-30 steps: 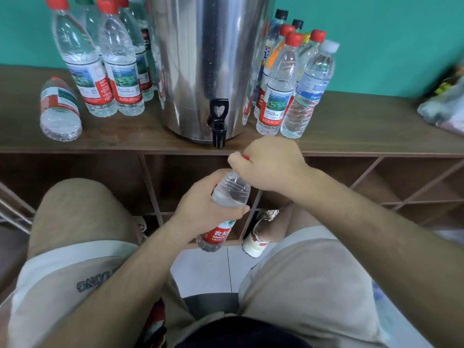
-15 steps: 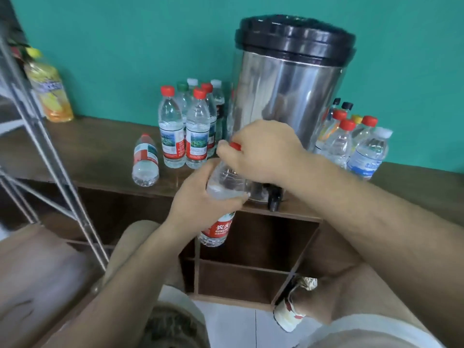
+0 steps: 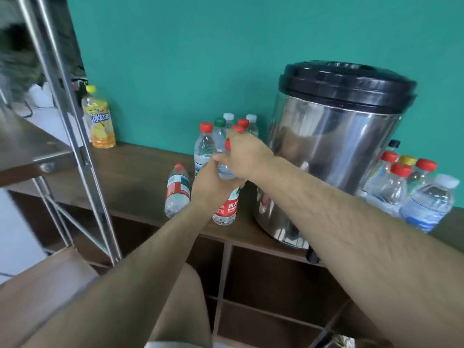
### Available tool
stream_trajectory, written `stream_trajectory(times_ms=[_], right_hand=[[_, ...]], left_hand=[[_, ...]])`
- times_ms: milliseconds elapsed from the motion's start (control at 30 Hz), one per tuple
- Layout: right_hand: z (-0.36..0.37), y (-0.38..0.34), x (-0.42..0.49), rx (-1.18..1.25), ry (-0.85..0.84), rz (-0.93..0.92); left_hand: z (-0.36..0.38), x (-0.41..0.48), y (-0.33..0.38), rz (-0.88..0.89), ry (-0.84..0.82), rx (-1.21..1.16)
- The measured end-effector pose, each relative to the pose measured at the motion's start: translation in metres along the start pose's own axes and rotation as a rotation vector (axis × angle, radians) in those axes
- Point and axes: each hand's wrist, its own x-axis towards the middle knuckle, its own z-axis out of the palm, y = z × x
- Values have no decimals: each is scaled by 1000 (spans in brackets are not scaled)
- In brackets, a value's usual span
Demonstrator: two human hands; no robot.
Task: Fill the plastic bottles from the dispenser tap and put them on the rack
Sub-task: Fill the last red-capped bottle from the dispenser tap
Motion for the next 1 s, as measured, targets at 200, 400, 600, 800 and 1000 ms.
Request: stream_trajectory(times_ms=[200,400,600,800,1000], right_hand=[[13,9,3,168,18,-30],[16,3,-14,3,117,-3],[65,-26,-52,319,287,-279],[127,-47,-37,580,-86,32],[159,-48,-35,769,-88,181]], left_hand=[[1,17,-7,42,-54,99],[-22,-4,-13,35,-110,197],[-34,-41,-45,-195,137,272],[-42,-45,-69,-391,90,127],[-43,-63,-80,-228,241,-81]])
